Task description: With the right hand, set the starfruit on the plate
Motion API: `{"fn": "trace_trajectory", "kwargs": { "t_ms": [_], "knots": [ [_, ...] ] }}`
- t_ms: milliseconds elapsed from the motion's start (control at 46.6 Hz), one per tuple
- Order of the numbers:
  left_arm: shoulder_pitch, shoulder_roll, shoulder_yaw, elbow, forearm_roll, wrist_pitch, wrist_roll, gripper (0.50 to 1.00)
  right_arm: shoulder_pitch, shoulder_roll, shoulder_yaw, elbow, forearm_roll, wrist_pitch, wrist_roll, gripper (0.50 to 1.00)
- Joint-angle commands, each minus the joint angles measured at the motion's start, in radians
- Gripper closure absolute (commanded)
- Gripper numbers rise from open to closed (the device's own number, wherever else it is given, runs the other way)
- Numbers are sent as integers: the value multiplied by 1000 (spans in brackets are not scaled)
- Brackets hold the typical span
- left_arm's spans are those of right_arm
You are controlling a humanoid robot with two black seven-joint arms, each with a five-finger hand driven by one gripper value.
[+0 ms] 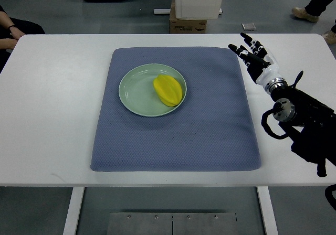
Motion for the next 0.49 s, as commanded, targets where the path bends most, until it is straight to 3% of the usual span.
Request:
{"fn": "trace_trajectory", "kwargs": {
  "t_ms": [0,193,472],
  "knots": [
    [0,0,0,0,-1,0,0,500,0,0,15,-4,0,2,-3,500],
    [0,0,0,0,0,0,0,500,0,2,22,-68,1,2,-21,500],
    [0,0,0,0,0,0,0,500,0,3,19,-81,1,-4,-21,500]
  ]
}}
